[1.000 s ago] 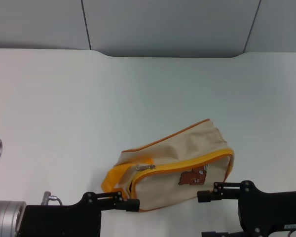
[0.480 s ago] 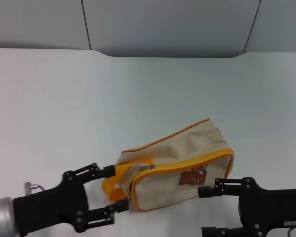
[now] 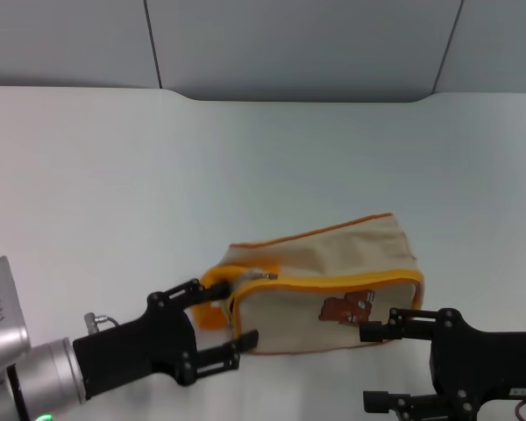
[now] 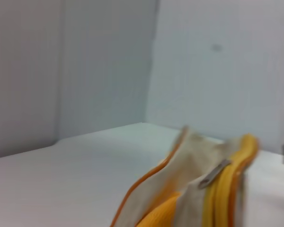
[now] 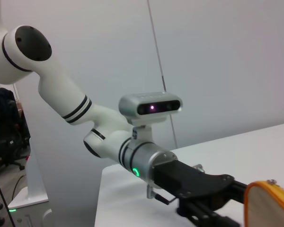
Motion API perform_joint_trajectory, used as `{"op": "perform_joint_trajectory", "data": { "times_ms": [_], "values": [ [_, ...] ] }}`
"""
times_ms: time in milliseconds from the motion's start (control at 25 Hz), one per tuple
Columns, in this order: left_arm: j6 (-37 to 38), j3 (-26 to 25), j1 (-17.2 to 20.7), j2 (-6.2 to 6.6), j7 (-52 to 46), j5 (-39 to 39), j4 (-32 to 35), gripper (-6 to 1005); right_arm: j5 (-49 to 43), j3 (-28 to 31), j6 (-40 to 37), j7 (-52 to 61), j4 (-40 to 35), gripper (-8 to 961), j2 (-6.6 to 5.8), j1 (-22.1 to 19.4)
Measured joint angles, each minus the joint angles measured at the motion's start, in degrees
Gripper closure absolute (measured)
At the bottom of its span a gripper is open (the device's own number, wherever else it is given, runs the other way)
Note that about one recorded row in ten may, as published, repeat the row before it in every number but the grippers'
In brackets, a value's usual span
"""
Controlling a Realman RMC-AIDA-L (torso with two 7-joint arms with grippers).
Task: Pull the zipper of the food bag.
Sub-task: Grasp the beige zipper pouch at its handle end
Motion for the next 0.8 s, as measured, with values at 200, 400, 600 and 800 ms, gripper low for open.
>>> {"op": "perform_joint_trajectory", "data": {
  "times_ms": [200,400,600,800],
  "values": [
    [-1.66,-1.98,-0.42,-0.01,0.45,-0.06,-0.34,289,0.02,0.04,-0.10,0.00,0.00,198,0.00,-0.01],
    [-1.16,-2.05,-1.53,0.00,0.75,-0.10,-0.96,343,0.24,0.06,-0.16,0.00,0.00,201,0.00,0.03],
    [-0.91,-2.07,-2.63,-0.05,0.83,-0.16,-1.77,453,0.64,0.05,-0.18,-0.05,-0.04,210,0.00,0.08],
    [-0.87,-2.46,-2.87,0.04,0.75,-0.25,-1.80,708,1.16,0.16,-0.15,-0.09,-0.01,219,0.08,0.27]
  ]
}}
